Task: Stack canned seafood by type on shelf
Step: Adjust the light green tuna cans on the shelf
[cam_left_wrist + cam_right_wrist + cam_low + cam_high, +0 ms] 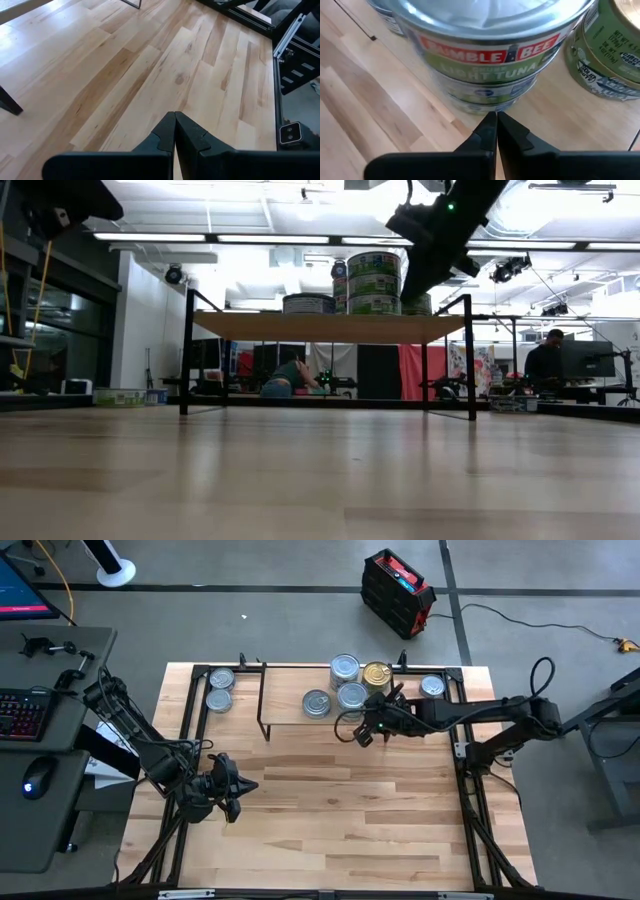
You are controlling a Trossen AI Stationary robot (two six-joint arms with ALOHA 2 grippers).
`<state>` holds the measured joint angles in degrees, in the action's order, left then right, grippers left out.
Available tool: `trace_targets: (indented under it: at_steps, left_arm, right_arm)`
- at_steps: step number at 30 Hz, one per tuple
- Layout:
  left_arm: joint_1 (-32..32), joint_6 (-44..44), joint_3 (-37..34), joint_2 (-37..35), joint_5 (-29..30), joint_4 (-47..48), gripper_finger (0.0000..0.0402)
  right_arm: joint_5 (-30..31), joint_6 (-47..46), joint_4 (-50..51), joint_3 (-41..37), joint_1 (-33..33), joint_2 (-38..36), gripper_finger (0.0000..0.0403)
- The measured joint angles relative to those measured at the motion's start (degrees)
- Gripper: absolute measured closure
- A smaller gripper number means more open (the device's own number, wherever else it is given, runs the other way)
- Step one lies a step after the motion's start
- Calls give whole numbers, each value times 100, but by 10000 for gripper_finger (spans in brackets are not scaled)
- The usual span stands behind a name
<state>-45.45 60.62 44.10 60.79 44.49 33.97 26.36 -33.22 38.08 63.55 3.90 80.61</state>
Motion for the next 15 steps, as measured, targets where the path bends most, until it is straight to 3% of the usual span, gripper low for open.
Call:
trace_targets:
  at_steps: [15]
  left_arm:
    - [0,-13,0,-1,63,53,401]
  right_arm:
    - [-102,178,-499,0,74,67,403]
